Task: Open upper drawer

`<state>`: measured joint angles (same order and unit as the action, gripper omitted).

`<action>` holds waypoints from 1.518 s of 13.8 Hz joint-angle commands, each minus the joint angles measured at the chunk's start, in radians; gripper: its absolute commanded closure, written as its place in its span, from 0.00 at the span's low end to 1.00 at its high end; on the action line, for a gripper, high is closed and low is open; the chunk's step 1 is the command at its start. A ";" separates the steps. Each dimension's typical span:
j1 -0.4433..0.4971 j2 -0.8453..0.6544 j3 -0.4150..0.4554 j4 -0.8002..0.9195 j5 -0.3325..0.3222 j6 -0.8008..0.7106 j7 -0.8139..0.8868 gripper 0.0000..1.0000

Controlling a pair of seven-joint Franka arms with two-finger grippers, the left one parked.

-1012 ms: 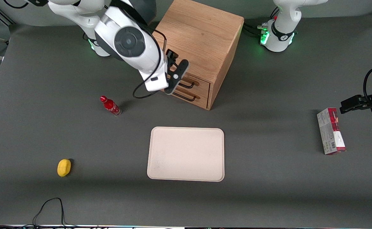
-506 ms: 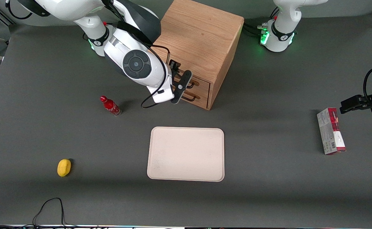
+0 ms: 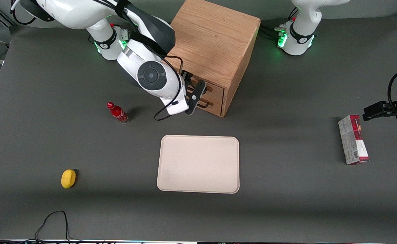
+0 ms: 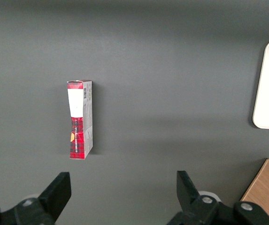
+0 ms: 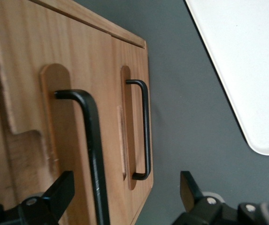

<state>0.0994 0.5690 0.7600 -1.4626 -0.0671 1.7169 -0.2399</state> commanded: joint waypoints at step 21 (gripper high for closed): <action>-0.015 0.172 -0.215 0.336 -0.071 0.026 -0.323 0.00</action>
<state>0.0728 0.7194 0.5576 -1.1901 -0.1290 1.7510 -0.5424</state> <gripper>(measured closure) 0.000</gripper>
